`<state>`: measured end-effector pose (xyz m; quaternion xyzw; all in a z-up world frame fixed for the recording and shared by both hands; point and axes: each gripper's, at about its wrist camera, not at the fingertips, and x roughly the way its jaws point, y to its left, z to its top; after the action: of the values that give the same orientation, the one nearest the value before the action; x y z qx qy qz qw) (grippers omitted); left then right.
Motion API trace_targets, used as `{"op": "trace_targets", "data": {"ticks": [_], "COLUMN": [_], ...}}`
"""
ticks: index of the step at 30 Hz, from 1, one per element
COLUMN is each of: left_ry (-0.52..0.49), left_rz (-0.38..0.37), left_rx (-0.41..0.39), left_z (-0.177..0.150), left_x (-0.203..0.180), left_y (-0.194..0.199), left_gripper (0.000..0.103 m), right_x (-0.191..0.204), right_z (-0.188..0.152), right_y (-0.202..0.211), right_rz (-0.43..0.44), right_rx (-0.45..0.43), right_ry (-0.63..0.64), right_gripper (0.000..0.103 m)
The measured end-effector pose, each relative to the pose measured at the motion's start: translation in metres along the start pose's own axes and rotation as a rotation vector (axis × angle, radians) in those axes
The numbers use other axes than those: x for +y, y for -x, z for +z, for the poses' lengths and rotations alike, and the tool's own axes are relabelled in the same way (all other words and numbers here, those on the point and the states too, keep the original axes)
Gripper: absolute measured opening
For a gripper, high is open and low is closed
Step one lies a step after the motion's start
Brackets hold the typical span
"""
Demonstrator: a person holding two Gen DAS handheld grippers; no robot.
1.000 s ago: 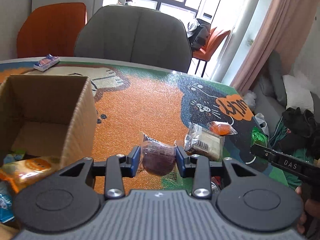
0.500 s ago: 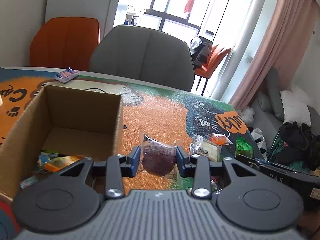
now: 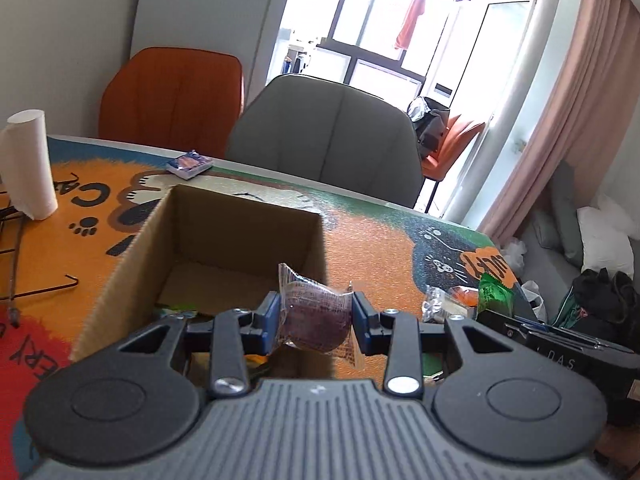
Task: Organize snacks
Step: 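Carry brown-red packet with left gripper while right carries green bag to box, then open both grippers over the cardboard box to drop the snacks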
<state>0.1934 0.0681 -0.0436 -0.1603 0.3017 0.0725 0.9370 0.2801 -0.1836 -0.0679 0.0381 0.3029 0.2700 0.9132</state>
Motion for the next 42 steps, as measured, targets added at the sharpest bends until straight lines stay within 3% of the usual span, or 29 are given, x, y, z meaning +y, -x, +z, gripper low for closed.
{"op": "trace_targets", "data": {"ticks": [17, 28, 42], "left_ry": [0.059, 0.075, 0.098], "left_rz": [0.045, 0.038, 0.064], "left_rx": [-0.012, -0.015, -0.010], "left_z": [0.011, 0.032, 0.040], "left_x": [0.055, 0.079, 0.100], "left_y": [0.010, -0.005, -0.007], "left_gripper": [0.037, 0.038, 0.051], "right_x": [0.059, 0.091, 0.123], "right_z": [0.015, 0.029, 0.037], "right_y": [-0.023, -0.044, -0.068], "right_rz": [0.057, 0.084, 0.136], "right_rx": [0.009, 0.015, 0.044], "right_ry": [0.077, 0.114, 0.153], "right_gripper": [0.032, 0.032, 0.032]}}
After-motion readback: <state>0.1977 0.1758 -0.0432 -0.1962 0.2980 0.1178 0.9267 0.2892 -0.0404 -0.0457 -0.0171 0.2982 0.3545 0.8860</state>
